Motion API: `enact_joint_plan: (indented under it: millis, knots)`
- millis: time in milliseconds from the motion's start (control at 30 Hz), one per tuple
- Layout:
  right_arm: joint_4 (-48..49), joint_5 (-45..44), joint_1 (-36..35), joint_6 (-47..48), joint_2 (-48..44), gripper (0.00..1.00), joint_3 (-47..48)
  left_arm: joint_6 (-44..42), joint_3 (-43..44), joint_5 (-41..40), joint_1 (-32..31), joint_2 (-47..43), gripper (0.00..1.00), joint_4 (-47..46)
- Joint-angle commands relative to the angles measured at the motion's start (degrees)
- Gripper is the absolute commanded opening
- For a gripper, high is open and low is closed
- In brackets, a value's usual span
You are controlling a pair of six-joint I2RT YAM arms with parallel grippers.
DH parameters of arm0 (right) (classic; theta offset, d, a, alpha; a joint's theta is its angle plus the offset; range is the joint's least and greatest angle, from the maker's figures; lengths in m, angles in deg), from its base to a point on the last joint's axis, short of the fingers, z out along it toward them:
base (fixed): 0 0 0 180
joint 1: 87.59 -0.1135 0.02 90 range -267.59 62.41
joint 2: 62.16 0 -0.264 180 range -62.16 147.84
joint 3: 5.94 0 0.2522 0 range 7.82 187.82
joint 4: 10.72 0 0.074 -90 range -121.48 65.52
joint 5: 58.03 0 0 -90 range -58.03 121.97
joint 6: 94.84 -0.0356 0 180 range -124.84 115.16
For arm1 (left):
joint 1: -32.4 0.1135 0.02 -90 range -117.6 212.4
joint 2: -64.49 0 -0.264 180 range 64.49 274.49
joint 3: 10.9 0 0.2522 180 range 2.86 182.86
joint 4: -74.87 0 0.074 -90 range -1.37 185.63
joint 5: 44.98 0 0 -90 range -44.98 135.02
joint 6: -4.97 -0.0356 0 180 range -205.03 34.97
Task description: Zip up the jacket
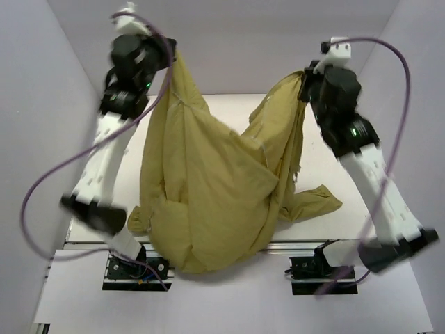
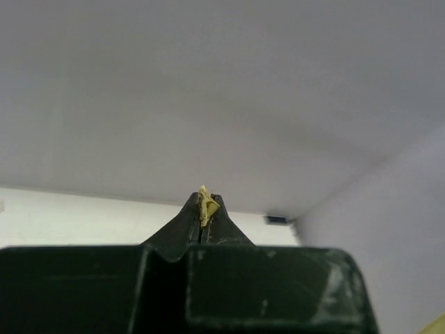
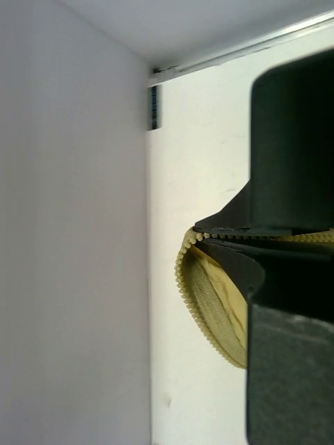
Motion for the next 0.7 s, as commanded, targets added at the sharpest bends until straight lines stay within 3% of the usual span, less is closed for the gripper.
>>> enact_joint_plan:
  millis: [0, 100, 200, 333, 500, 600, 667]
  knots:
    - [-5.62, 7.0, 9.22, -7.19, 7.11, 0.0, 6.65, -0.56, 13.8, -1.16, 3.57, 12.34, 0.0, 8.67]
    - [-6.41, 8.3, 9.4, -4.3, 11.24, 0.0, 9.47, -0.38, 21.51, 2.02, 4.81, 22.3, 0.0, 9.57]
    - [-9.92, 9.37, 9.4, -2.45, 15.63, 0.0, 13.33, -0.03, 16.35, 3.25, 4.82, 23.8, 0.0, 3.69]
    - [-20.81, 12.43, 9.23, -2.89, 22.49, 0.0, 18.79, 0.15, 10.55, 4.3, 4.03, 26.26, 0.0, 3.06]
    - [-20.4, 15.17, 3.97, -7.18, 23.82, 0.0, 9.78, -1.26, 6.59, -0.08, 0.16, 29.34, 0.0, 5.08]
    - [-20.48, 15.08, 0.09, -10.08, 26.45, 0.0, 6.06, -0.03, 6.14, -1.75, 0.16, 32.15, 0.12, 6.83]
    - [-23.1, 15.25, -1.05, -12.28, 29.53, 0.0, 6.14, 0.14, 8.23, -2.28, 0.07, 34.61, 0.29, 10.07]
